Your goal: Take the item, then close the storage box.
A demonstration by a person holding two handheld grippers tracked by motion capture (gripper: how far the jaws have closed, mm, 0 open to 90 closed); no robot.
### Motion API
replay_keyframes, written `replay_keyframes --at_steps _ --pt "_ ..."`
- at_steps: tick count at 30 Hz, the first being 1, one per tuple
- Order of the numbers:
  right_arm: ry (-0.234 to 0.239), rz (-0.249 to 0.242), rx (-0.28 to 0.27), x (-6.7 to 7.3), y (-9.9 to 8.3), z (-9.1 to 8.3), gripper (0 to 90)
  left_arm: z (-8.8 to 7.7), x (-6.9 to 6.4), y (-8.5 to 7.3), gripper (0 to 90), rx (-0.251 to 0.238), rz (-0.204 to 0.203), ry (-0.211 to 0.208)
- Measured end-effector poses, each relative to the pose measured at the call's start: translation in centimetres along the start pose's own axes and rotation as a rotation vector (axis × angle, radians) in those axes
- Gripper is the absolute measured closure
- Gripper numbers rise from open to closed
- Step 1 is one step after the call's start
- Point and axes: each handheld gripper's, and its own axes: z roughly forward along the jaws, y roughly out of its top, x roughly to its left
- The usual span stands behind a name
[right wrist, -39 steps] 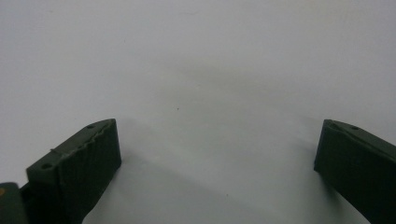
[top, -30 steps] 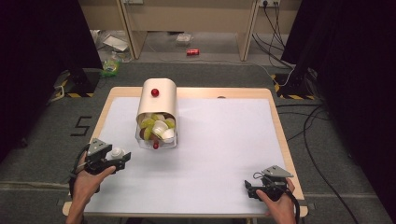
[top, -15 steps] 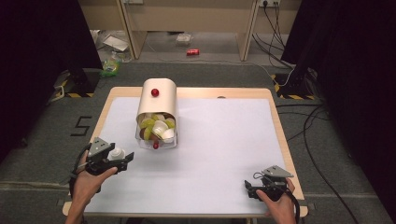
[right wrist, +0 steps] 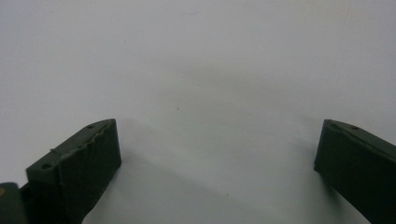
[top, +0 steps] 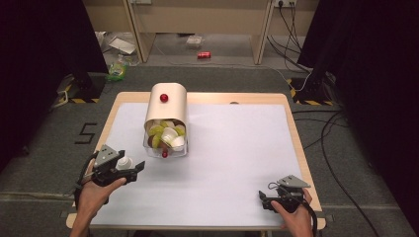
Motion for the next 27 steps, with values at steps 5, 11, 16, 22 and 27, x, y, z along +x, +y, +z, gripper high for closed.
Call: replay_keyframes --at_steps 5,11,16,22,27 --pt "0.0 0.0 0.0 0.0 0.0 0.0 0.8 0.2 -0.3 0.3 16.2 -0.004 0.0 -0.005" --pt "-0.001 -0.001 0.0 0.0 0.0 0.0 0.7 0.6 -0.6 0.8 16.3 -0.01 0.006 -0.005" --pt "0.0 -0.001 0.0 0.0 0.0 0.0 0.7 1.1 -0.8 1.0 16.3 -0.007 0.013 -0.006" --pt "-0.001 0.005 0.003 0.0 0.0 0.0 0.7 1.6 -1.0 1.2 16.3 -0.012 0.011 -0.005" --pt "-0.001 0.002 0.002 0.0 0.0 0.0 0.7 2.0 -0.9 1.6 16.2 -0.02 0.0 0.005"
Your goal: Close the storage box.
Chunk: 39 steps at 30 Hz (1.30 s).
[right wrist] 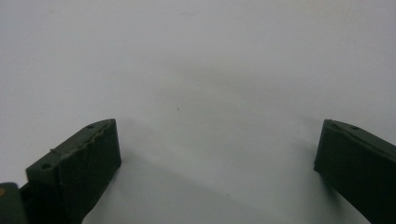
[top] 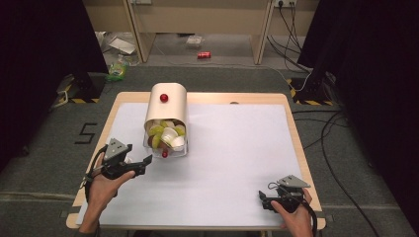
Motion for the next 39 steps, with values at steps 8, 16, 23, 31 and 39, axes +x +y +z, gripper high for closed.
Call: replay_keyframes --at_steps 8,16,23,31,39 --pt "-0.001 0.003 0.002 0.0 0.0 0.0 0.7 0.2 -0.3 0.4 13.6 0.001 0.004 -0.005" --pt "-0.003 0.001 0.001 0.0 0.0 0.0 0.7 0.8 0.1 0.6 9.9 -0.007 -0.02 0.013" --pt "-0.002 0.002 0.001 0.0 0.0 0.0 0.7 1.5 0.4 1.1 9.9 0.0 -0.025 0.023" --pt "-0.003 0.002 0.001 0.0 0.0 0.0 0.7 2.0 0.7 1.5 9.8 0.01 -0.029 0.031" --pt "-0.001 0.003 0.001 0.0 0.0 0.0 0.7 2.4 0.7 2.0 9.8 0.02 -0.019 0.051"
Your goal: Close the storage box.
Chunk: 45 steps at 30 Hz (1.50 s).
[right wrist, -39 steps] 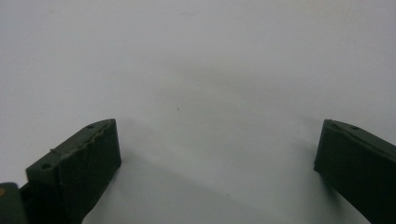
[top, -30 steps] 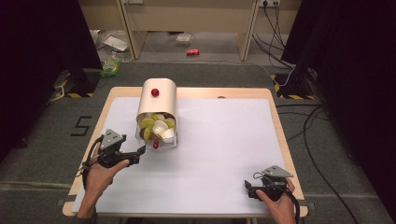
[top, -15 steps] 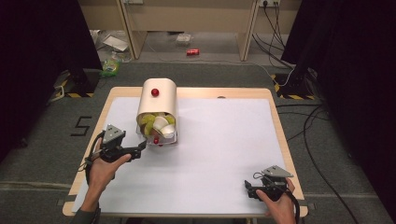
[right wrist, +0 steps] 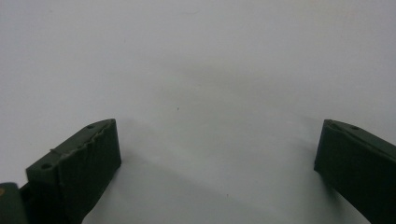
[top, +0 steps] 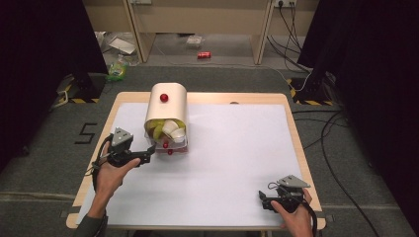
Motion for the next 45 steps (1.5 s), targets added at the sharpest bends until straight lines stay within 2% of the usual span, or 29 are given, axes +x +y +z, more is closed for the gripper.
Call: replay_keyframes --at_steps 45 --pt "-0.001 -0.001 0.001 0.0 0.0 0.0 0.7 1.6 0.6 1.3 9.7 0.012 -0.017 0.028"
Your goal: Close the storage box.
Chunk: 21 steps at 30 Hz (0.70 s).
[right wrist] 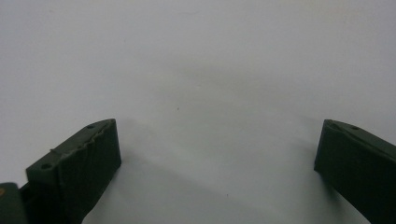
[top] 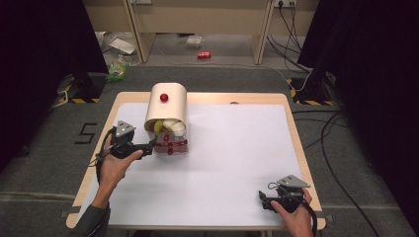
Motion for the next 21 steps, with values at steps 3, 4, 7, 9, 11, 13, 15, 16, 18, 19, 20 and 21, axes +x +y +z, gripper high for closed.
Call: replay_keyframes --at_steps 3,4,7,9,11,13,15,16,18,19,20,21 --pt "0.0 0.0 0.0 0.0 0.0 0.0 0.7 -0.01 0.01 -0.05 9.8 -0.002 0.0 -0.001" --pt "0.0 0.0 0.0 0.0 0.0 0.0 0.7 -0.02 0.02 -0.08 9.9 -0.002 -0.001 -0.003" --pt "0.0 0.0 0.001 0.0 0.01 0.0 0.7 -0.22 -0.07 -0.26 16.5 -0.008 -0.009 -0.022" --pt "0.001 0.0 0.0 -0.01 0.0 0.0 0.7 -0.28 -0.05 -0.33 16.6 -0.008 -0.01 -0.023" --pt "0.001 0.0 0.001 -0.01 0.01 0.01 0.7 -0.32 0.01 -0.36 16.6 -0.007 -0.02 -0.034" --pt "0.001 0.0 0.0 -0.01 0.0 0.0 0.7 -0.41 -0.01 -0.36 16.6 -0.009 -0.02 -0.042" --pt "0.001 0.0 0.0 0.0 0.0 0.0 0.7 -0.53 0.0 -0.34 16.6 -0.011 -0.025 -0.048" --pt "0.001 0.0 0.001 0.0 0.01 0.0 0.7 -0.59 0.0 -0.35 16.6 -0.012 -0.025 -0.05" --pt "0.001 0.0 0.0 0.0 0.0 0.0 0.7 -0.75 0.03 -0.36 16.6 -0.008 -0.022 -0.052" --pt "0.001 0.0 0.0 -0.01 0.0 0.0 0.7 -0.81 0.05 -0.37 16.6 -0.009 -0.023 -0.052" --pt "0.001 0.0 0.001 -0.01 0.01 0.0 0.7 -0.87 0.08 -0.38 16.6 -0.011 -0.024 -0.053" --pt "0.001 0.001 0.001 -0.01 0.01 0.0 0.7 -0.94 0.1 -0.39 16.6 -0.012 -0.025 -0.053"
